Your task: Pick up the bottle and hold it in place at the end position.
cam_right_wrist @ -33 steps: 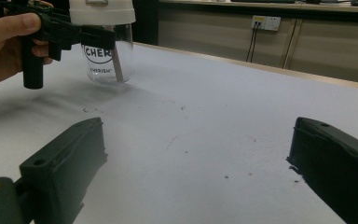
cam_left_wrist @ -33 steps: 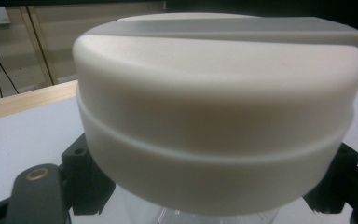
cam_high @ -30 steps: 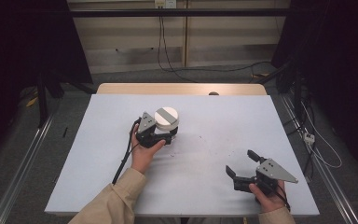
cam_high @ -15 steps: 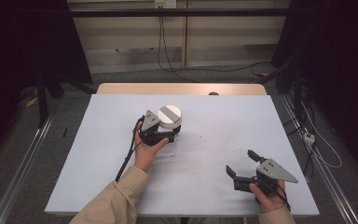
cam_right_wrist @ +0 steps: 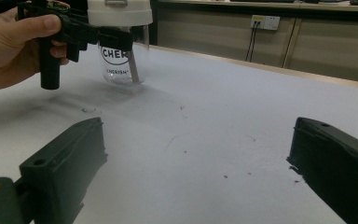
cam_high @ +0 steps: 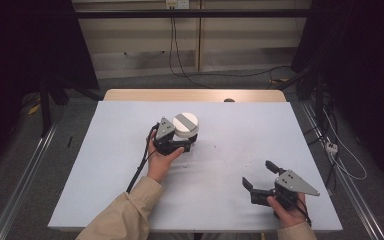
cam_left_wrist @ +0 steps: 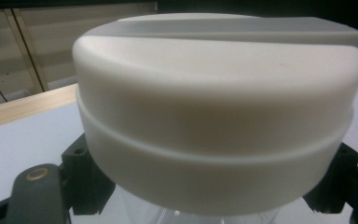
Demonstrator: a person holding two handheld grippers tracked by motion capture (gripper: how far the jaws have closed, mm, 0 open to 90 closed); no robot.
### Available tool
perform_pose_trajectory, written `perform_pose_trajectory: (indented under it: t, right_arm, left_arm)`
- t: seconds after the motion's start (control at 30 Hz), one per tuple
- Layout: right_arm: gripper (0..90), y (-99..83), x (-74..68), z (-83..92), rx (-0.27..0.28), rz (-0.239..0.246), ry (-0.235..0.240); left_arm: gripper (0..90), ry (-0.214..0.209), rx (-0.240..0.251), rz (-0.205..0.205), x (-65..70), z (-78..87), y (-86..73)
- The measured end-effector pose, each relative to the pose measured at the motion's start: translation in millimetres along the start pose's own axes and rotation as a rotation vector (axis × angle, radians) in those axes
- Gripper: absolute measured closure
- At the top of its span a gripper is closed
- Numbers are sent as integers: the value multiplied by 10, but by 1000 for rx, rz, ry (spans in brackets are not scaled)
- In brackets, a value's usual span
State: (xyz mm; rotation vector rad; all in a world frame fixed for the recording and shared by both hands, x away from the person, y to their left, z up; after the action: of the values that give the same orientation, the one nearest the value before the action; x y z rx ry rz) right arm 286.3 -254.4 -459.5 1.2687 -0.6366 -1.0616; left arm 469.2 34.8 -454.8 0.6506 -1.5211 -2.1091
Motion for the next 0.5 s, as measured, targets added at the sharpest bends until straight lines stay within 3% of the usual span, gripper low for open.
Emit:
perform_pose_trajectory:
  t: [0.5]
  right_arm:
    - [28, -3, 4, -5, -1, 2, -1]
  left_arm:
    - [185, -17, -11, 1, 16, -74, -24]
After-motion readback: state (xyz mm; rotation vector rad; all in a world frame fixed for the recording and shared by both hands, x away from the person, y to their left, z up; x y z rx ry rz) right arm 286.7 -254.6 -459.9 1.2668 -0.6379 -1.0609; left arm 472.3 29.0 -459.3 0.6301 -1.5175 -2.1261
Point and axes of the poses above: each handheld gripper's, and its own axes: z roughly backward along the jaws, y roughly out of its top, x roughly to its right, the point moved 3 cm from there along -z, roughly forward along the jaws, and after that the axes turned 9 degrees about -z, right-handed, at the moved point
